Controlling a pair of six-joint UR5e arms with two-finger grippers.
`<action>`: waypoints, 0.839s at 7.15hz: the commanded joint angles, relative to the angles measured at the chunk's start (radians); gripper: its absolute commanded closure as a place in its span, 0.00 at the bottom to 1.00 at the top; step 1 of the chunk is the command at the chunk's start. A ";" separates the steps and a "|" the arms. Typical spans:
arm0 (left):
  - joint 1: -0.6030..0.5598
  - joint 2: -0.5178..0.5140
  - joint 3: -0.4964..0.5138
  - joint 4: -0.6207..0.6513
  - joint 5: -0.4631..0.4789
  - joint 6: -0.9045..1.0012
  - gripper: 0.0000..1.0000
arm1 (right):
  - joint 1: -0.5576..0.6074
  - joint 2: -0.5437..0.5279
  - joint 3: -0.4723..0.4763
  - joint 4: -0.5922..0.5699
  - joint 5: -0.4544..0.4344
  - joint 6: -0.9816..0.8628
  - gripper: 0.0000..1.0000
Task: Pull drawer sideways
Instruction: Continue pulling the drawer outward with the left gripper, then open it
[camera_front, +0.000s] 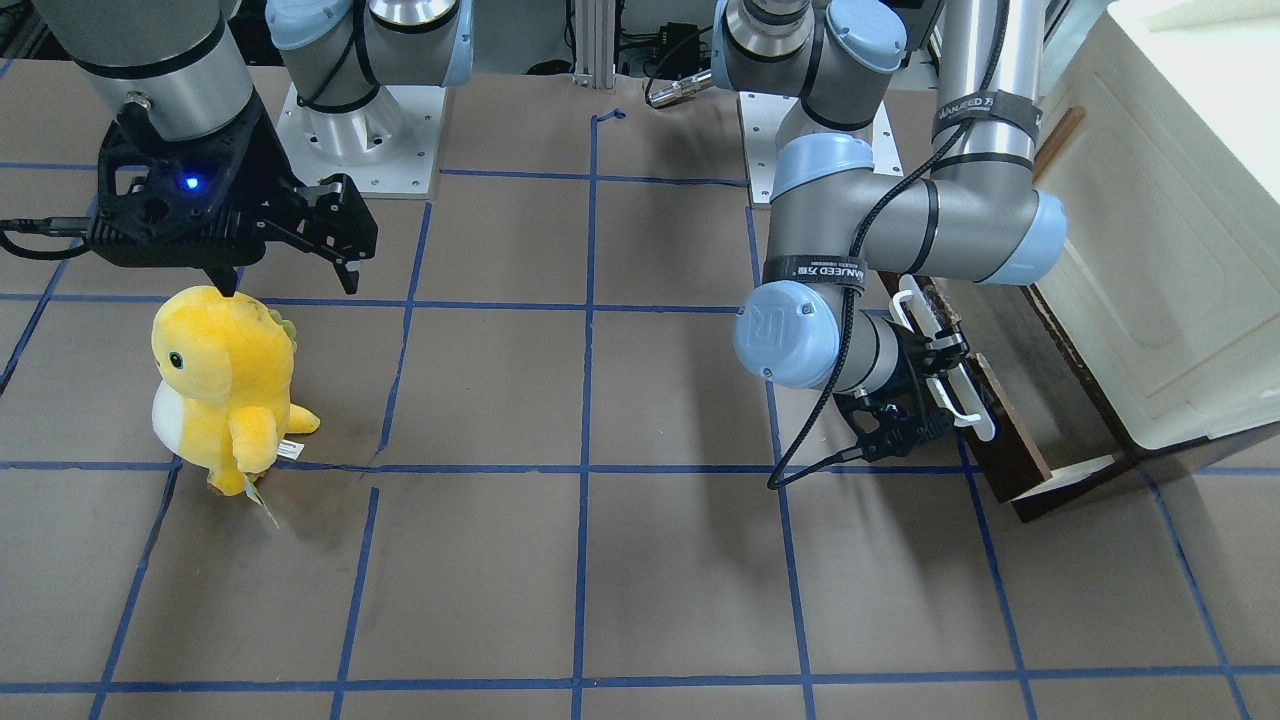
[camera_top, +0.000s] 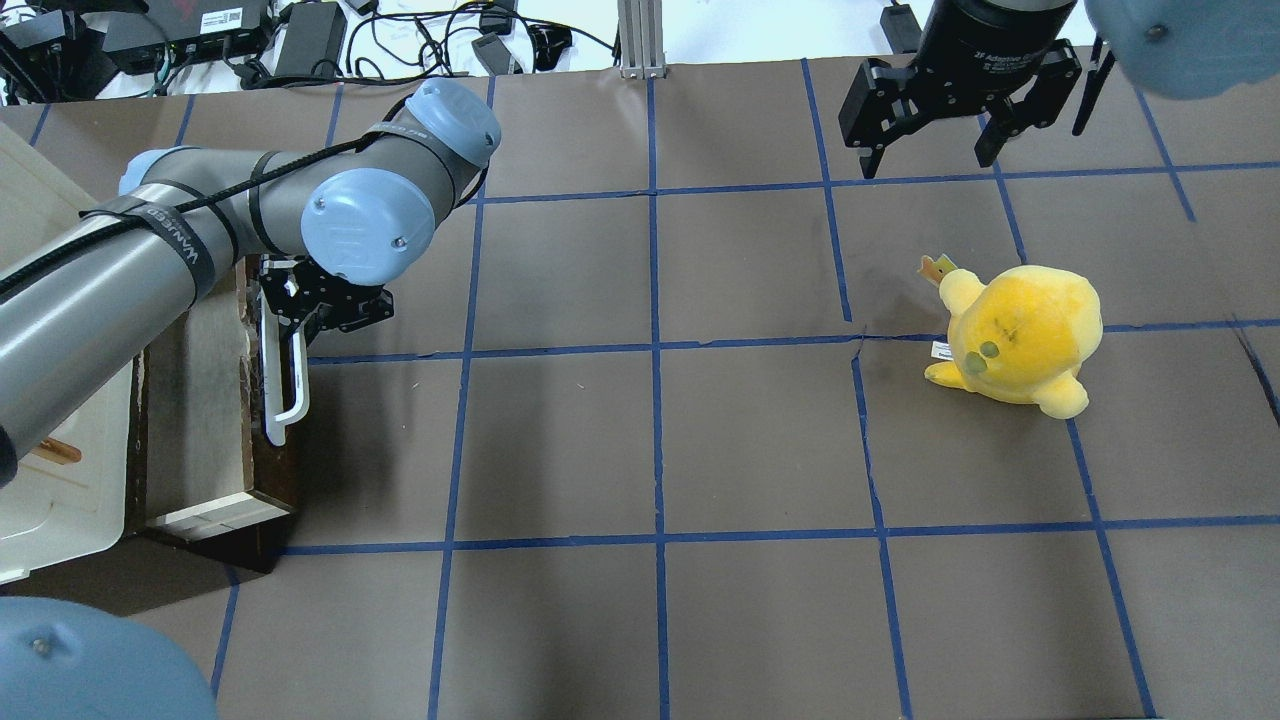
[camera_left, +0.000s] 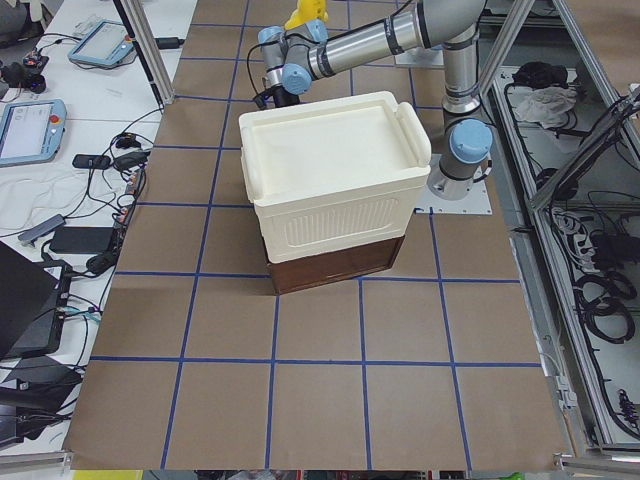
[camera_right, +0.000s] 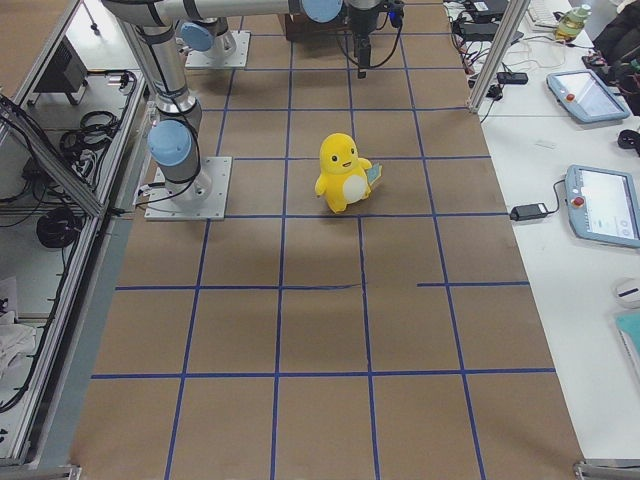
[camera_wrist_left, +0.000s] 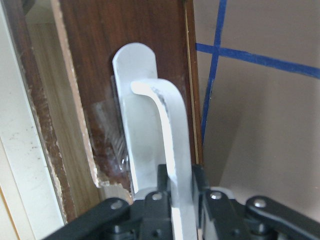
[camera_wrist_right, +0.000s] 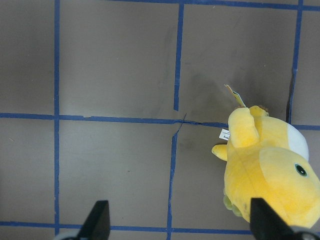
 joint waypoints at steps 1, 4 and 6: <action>-0.008 -0.003 0.002 0.000 0.000 -0.007 0.98 | 0.000 0.000 0.000 0.000 -0.001 0.000 0.00; -0.019 -0.001 0.002 -0.008 -0.005 -0.013 0.97 | 0.000 0.000 0.000 0.000 0.000 -0.001 0.00; -0.027 -0.007 0.009 -0.008 -0.003 -0.030 0.97 | 0.000 0.000 0.000 0.000 0.000 0.000 0.00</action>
